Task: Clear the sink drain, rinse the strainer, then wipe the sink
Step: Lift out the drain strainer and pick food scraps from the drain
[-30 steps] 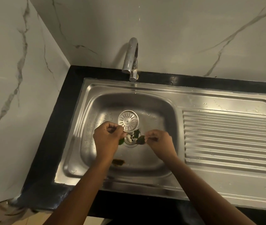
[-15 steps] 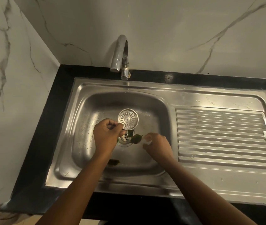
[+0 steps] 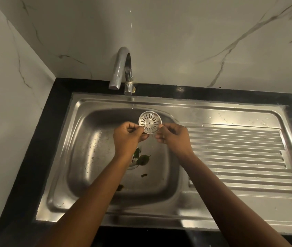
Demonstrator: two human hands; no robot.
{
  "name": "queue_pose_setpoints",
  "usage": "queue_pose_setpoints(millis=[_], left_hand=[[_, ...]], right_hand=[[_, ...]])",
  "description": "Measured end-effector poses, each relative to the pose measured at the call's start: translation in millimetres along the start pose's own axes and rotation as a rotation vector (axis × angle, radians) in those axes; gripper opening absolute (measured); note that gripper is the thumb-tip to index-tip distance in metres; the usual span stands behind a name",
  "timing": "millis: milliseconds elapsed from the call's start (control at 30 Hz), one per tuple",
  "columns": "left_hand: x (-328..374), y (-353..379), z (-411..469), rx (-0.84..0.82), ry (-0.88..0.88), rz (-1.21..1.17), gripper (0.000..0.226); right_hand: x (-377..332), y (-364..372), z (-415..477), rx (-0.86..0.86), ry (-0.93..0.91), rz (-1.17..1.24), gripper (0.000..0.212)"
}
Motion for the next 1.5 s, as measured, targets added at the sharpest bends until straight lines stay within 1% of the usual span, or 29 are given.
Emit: queue_pose_setpoints(millis=[200, 333, 467, 533, 633, 733, 900, 967, 1067, 1133, 1200, 1233, 1300, 1367, 1433, 1500], left_hand=[[12, 35, 29, -0.075, 0.005, -0.062, 0.010], [27, 63, 52, -0.083, -0.010, -0.075, 0.014], [38, 90, 73, -0.093, -0.045, -0.059, 0.019], [41, 100, 80, -0.108, -0.041, -0.028, 0.016], [41, 103, 85, -0.128, -0.013, 0.046, 0.013], [36, 91, 88, -0.129, 0.000, 0.103, 0.012], [22, 44, 90, -0.133, 0.074, 0.236, 0.013], [14, 21, 88, -0.148, 0.090, 0.330, 0.013], [-5, -12, 84, -0.154, 0.097, 0.473, 0.010], [-21, -31, 80, -0.154, 0.091, 0.576, 0.010], [-40, -47, 75, -0.159, 0.086, 0.697, 0.015], [-49, -54, 72, -0.165, 0.087, 0.760, 0.018], [-68, -66, 65, -0.186, 0.070, 0.868, 0.024], [-84, -75, 58, -0.209, 0.051, 0.972, 0.035], [-97, -80, 53, -0.243, 0.065, 1.053, 0.046], [-106, -80, 49, -0.267, 0.105, 1.124, 0.047]], right_hand=[[-14, -11, 39, 0.091, -0.024, -0.030, 0.007], [-23, -14, 74, 0.183, 0.068, 0.049, 0.005], [-29, -13, 108, 0.258, 0.170, 0.160, 0.012], [-30, -14, 123, 0.314, 0.229, 0.203, 0.012], [-31, -15, 140, 0.394, 0.292, 0.196, 0.012], [-29, -16, 151, 0.439, 0.315, 0.174, 0.015], [-19, -18, 158, 0.419, 0.340, 0.184, 0.015], [-16, -17, 155, 0.403, 0.326, 0.233, 0.017], [-14, -15, 145, 0.340, 0.293, 0.399, 0.011], [-13, -14, 135, 0.315, 0.253, 0.415, 0.007], [-10, -11, 121, 0.274, 0.157, 0.276, 0.004], [-7, -7, 112, 0.225, 0.092, 0.163, 0.008], [1, 8, 89, 0.059, -0.060, -0.130, 0.013], [14, 30, 68, -0.143, -0.200, -0.482, 0.012], [34, 53, 52, -0.334, -0.230, -0.729, 0.017], [53, 74, 41, -0.501, -0.222, -0.927, 0.025]])
Point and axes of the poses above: each hand's wrist, its own z-axis towards the middle knuckle, its own y-axis out of the palm, x = y × z, the point moved 3 cm from there along z, towards the middle knuckle, and after that the axes turned 4 degrees about x, right-handed, at the moved point
